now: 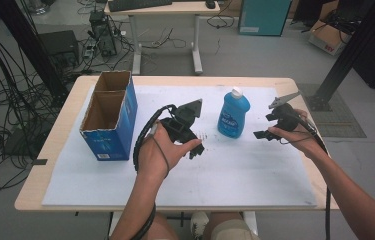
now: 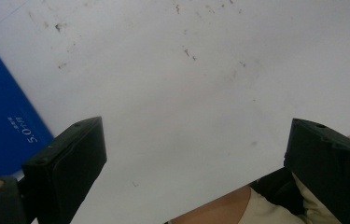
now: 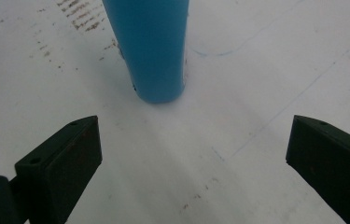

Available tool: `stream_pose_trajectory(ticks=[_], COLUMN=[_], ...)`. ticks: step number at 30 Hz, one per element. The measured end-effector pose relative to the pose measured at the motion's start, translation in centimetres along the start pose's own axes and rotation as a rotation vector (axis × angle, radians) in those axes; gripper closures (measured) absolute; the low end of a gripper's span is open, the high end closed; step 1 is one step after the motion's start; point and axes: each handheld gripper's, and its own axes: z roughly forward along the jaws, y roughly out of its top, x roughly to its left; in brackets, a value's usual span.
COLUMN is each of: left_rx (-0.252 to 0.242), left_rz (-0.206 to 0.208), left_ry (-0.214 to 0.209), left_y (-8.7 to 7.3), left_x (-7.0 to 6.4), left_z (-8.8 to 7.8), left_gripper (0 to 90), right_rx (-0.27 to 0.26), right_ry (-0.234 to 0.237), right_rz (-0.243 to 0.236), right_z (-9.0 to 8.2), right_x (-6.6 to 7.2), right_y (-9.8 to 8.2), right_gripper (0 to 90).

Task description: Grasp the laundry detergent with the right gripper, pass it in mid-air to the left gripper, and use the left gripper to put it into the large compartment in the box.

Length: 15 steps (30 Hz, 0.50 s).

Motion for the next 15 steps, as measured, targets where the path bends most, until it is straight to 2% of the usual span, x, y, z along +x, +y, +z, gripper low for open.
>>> stream_pose_trajectory(ticks=[4,15], left_rx=[-0.002,0.0], left_rz=[-0.004,-0.008], left_ry=[-0.001,-0.004], left_y=[0.0,-0.2], left_x=[0.0,0.2], left_z=[0.2,0.1], left_gripper=[5.8,5.9], right_rx=[-0.039,-0.095], right_ry=[0.013,0.024], right_rz=[-0.004,-0.029], right_z=[0.6,1.8], right_x=[0.4,1.2], right_y=[0.2,0.9], right_gripper=[3.2,3.0])
